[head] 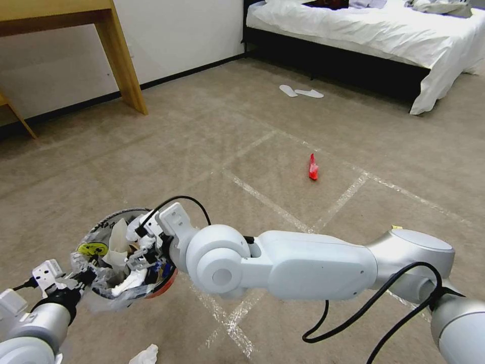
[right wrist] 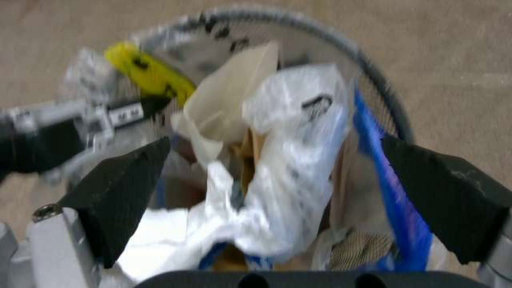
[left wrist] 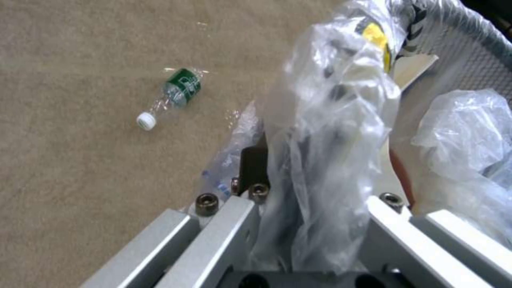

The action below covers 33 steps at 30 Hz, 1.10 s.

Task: Pick up the trash bin and place the garbage on the floor into it.

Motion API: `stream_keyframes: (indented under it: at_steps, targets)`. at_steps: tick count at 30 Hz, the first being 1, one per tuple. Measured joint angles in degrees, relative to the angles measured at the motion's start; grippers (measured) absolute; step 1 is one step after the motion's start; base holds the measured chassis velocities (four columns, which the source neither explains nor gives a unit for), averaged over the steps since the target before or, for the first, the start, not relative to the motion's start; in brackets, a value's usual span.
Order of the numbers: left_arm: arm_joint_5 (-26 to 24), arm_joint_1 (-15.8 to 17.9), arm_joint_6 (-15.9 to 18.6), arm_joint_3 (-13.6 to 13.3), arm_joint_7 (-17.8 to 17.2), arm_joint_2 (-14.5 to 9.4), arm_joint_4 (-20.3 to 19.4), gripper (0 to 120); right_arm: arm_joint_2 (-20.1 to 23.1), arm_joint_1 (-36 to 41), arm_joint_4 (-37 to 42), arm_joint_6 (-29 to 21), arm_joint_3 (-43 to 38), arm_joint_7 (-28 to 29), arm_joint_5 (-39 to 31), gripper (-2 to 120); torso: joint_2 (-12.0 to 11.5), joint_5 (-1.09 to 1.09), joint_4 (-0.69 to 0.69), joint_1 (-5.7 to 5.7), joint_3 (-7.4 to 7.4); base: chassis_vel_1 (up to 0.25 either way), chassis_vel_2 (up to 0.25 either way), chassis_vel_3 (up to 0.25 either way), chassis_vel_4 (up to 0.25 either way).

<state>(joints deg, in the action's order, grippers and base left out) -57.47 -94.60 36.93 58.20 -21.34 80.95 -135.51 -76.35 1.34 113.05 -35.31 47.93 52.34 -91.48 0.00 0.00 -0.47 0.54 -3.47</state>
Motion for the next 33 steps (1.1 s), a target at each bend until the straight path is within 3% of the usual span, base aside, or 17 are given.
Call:
stream_keyframes:
  at_steps: [18,26,31,33]
  targets:
    - [0.45,-0.48,0.0,-0.09,0.19,0.5,-0.06,1,-0.84,-0.72,-2.27,2.21,-4.81,-3.06,4.46,100,0.0,0.0,0.0,0.0,0.0,0.0,0.0,0.0,0.0]
    - [0.22,-0.29,0.06,0.53,0.18,-0.22,0.27,1,1.23,0.06,0.27,5.04,-10.94,-6.72,5.49,100,0.0,0.0,0.01,0.0,0.0,0.0,0.0,0.0,0.0]
    - [-0.14,-0.28,0.08,1.17,0.1,-0.73,0.33,1,5.03,3.59,3.4,11.96,-17.59,-14.39,9.96,100,0.0,0.0,0.0,0.0,0.0,0.0,0.0,0.0,0.0]
    - [-0.31,-0.43,0.09,1.68,0.0,-0.84,0.07,1,8.57,7.62,5.2,19.24,-23.04,-21.08,15.37,100,0.0,0.0,0.0,0.0,0.0,0.0,0.0,0.0,0.0]
